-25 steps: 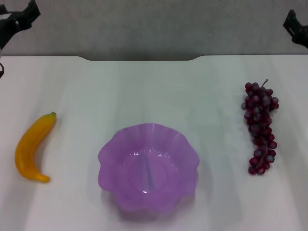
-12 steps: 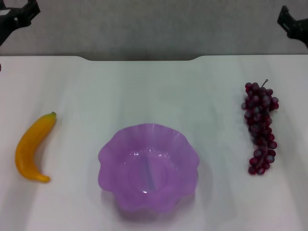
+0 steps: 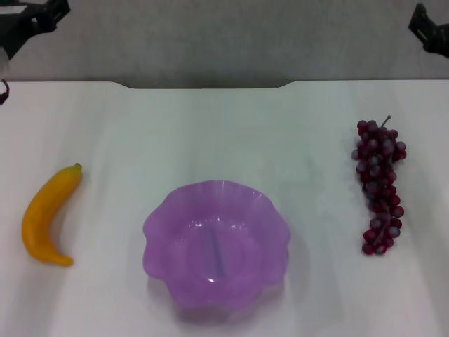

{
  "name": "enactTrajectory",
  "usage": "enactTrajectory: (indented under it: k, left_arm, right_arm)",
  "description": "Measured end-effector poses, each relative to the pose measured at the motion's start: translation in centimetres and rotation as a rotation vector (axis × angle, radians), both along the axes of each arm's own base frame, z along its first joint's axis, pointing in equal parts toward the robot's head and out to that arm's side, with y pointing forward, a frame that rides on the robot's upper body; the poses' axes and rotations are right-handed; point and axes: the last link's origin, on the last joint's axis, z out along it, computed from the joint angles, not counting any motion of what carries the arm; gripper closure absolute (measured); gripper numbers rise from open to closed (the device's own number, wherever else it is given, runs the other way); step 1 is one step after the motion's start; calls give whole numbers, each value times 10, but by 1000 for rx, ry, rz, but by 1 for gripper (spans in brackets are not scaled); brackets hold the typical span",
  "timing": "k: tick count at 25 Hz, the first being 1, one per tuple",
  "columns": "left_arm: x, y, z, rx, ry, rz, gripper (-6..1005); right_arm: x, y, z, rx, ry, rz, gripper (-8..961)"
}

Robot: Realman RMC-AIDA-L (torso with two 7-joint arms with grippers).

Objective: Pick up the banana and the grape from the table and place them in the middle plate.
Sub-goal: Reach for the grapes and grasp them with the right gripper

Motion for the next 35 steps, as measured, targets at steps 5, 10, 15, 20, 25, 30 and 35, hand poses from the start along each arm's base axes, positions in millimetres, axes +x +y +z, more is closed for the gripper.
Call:
enactTrajectory:
  k: [5, 10, 15, 20, 25, 30, 35]
  left_arm:
    - [5, -1, 1, -8, 14, 5, 194]
    - [4, 0, -1, -7, 15, 7, 194]
    - [4, 0, -2, -6, 10, 5, 194]
    - [7, -1, 0, -1, 7, -4, 194]
    - [8, -2, 1, 2, 6, -7, 194]
    - [7, -4, 1, 2, 7, -9, 194]
    - [9, -7, 5, 12, 1, -14, 194]
  right_arm:
    - [0, 0, 2, -2, 7, -4, 71]
    - [1, 0, 1, -5, 0, -7, 71]
    - [4, 0, 0, -10, -7, -17, 70]
    - [4, -1, 0, -7, -7, -15, 70]
    - [1, 0, -1, -12, -10, -5, 70]
    - [0, 0, -2, -14, -14, -2, 70]
    - [0, -1, 0, -4, -10, -1, 70]
